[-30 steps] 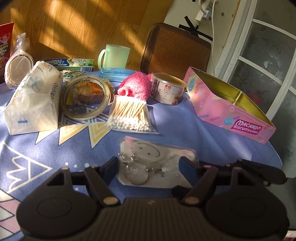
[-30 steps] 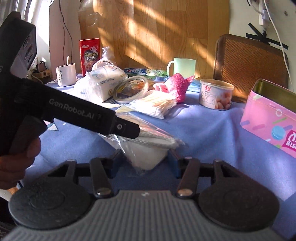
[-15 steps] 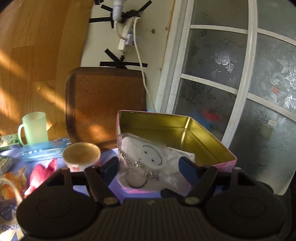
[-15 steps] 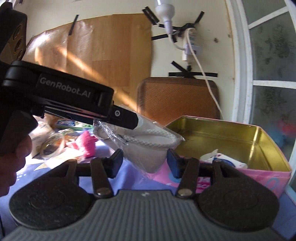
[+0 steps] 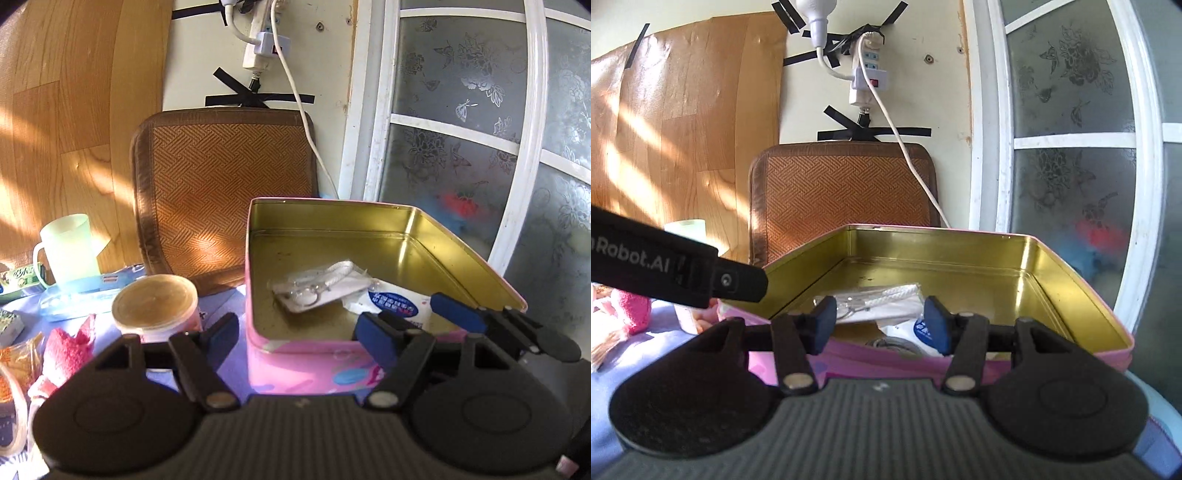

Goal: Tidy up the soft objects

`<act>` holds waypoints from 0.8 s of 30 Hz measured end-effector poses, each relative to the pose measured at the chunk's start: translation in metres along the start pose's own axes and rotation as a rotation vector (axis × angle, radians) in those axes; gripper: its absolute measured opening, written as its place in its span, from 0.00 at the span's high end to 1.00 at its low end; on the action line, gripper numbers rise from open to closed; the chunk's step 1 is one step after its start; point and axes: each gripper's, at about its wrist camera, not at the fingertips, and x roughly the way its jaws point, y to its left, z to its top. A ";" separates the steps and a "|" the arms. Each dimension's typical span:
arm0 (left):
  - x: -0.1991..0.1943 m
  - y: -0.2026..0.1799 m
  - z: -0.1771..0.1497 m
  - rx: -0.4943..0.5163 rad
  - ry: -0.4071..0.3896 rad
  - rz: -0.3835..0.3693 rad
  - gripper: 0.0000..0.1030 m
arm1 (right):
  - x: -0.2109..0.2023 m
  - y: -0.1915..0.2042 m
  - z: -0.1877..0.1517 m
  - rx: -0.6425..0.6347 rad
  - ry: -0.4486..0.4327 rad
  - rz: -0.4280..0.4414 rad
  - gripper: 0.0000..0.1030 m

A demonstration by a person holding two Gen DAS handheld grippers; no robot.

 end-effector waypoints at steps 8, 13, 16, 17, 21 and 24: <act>-0.030 0.011 -0.024 -0.027 0.037 0.066 0.27 | -0.045 0.010 -0.007 0.043 0.005 0.056 0.46; -0.048 0.021 -0.040 -0.040 0.054 0.127 0.27 | -0.058 0.019 -0.014 0.054 0.037 0.076 0.46; -0.055 0.026 -0.050 -0.043 0.067 0.153 0.26 | -0.061 0.023 -0.019 0.066 0.076 0.092 0.46; -0.058 0.029 -0.053 -0.042 0.070 0.160 0.26 | -0.062 0.025 -0.021 0.065 0.086 0.092 0.46; -0.063 0.036 -0.063 -0.046 0.081 0.181 0.26 | -0.060 0.033 -0.024 0.062 0.122 0.101 0.46; -0.067 0.043 -0.071 -0.055 0.087 0.196 0.26 | -0.060 0.039 -0.025 0.063 0.140 0.114 0.46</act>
